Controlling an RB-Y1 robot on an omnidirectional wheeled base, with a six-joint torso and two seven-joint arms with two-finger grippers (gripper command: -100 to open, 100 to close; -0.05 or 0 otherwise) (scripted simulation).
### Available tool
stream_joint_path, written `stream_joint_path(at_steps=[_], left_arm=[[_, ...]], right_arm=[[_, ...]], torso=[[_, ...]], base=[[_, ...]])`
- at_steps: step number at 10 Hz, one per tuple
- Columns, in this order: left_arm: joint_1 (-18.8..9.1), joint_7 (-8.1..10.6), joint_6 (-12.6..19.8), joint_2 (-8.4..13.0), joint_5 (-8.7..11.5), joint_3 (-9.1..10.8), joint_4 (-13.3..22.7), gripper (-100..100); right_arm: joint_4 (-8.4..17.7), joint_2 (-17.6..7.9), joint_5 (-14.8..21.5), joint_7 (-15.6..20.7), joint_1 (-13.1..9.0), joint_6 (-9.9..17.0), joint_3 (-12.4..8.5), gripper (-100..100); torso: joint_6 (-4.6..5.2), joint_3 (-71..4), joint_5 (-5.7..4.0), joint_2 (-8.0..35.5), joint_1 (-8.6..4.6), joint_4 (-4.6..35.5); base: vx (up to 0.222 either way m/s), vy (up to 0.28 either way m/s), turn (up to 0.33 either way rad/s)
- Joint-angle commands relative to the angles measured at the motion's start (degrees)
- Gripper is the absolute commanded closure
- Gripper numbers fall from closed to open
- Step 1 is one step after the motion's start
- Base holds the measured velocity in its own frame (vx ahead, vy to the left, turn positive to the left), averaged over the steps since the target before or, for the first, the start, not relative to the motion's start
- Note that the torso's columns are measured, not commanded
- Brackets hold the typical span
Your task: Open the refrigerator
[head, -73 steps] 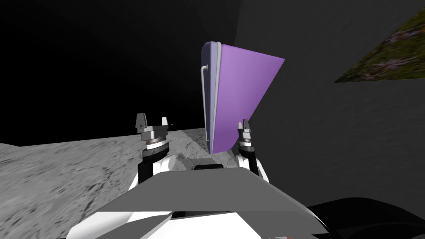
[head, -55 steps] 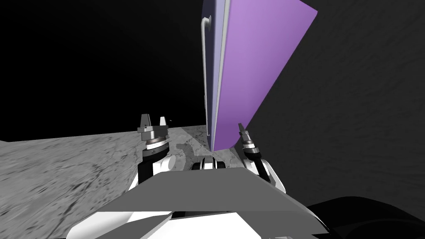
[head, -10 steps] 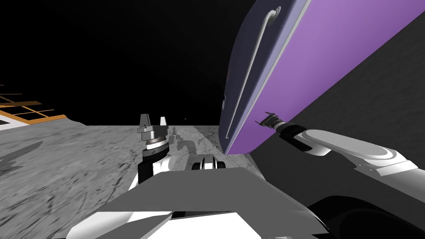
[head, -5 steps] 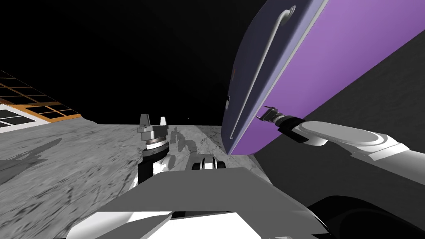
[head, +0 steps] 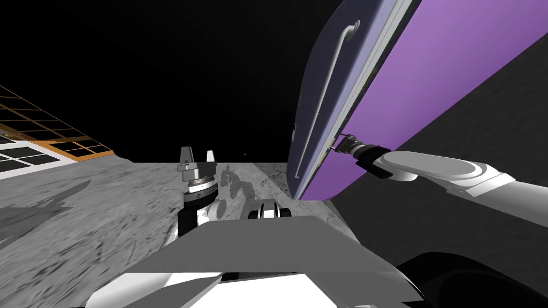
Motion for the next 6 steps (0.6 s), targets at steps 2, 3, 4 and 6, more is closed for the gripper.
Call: stream_joint_path(at_steps=[2,3,4,6], left_arm=[[0.0,0.00,0.0,0.0,0.0,0.00,0.0,0],[0.0,0.00,0.0,0.0,0.0,-0.01,0.0,0],[0.0,0.00,0.0,0.0,0.0,0.00,0.0,0],[0.0,0.00,0.0,0.0,0.0,0.00,0.0,0]], right_arm=[[0.1,-3.0,0.4,0.9,-0.4,1.5,-1.5,-100],[0.1,-3.0,0.4,0.9,-0.4,1.5,-1.5,-100],[-0.2,-2.9,0.1,0.7,0.1,1.4,-0.6,-100],[-0.4,-2.9,0.0,0.8,0.4,1.1,-0.5,100]], torso=[[-0.10,-0.1,0.10,-0.1,0.29,-0.1],[0.25,0.1,-0.24,0.0,-0.08,-0.1],[0.28,0.1,-0.33,0.0,-0.46,0.0],[0.64,0.3,-0.72,0.3,-1.06,-0.1]], base=[[0.008,0.028,0.062],[0.009,0.053,-0.010],[-0.010,0.030,-0.024],[-0.014,0.013,-0.015]])
